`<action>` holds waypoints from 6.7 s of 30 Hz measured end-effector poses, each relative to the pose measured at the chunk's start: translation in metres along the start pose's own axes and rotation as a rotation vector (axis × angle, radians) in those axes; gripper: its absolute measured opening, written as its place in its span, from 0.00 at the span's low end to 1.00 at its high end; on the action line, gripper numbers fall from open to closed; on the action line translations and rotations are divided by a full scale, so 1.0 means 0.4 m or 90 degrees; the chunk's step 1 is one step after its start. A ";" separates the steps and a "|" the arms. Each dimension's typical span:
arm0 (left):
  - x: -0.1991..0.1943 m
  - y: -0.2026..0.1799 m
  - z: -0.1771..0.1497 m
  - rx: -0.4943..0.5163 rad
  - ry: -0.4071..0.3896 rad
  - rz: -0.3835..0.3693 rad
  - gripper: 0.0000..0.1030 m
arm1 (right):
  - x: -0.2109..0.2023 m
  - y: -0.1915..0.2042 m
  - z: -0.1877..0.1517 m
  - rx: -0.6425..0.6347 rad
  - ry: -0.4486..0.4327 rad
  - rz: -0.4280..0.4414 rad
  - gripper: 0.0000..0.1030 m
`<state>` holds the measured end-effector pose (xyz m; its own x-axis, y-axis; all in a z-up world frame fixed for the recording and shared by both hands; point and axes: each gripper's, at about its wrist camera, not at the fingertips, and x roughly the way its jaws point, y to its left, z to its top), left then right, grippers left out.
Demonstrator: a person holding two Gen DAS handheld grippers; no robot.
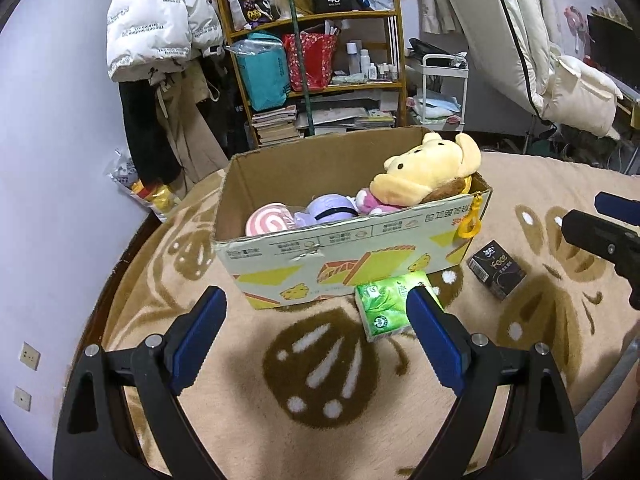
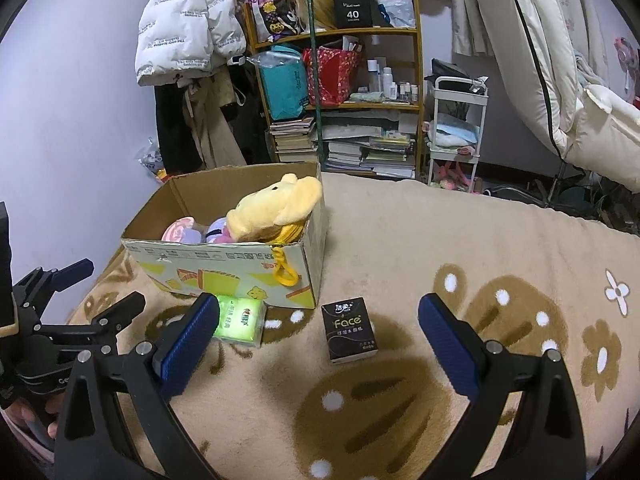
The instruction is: Organize soft objects
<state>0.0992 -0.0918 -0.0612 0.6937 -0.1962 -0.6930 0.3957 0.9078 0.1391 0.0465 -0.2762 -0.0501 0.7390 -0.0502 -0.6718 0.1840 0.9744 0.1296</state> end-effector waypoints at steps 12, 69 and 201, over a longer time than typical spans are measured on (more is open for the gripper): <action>0.081 -0.034 0.008 -0.005 0.034 -0.032 0.88 | 0.065 -0.024 -0.003 0.009 0.031 -0.034 1.00; 0.329 -0.148 -0.021 0.006 0.186 -0.110 0.86 | 0.330 -0.074 -0.055 0.063 0.236 -0.030 0.82; -0.085 0.165 0.128 -0.056 -0.086 0.092 0.96 | -0.007 0.138 0.142 -0.006 -0.141 0.083 1.00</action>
<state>0.1326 -0.0441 0.0076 0.8164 -0.1039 -0.5680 0.2359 0.9578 0.1640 0.0913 -0.2347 0.0003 0.8799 0.0301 -0.4741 0.0729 0.9776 0.1974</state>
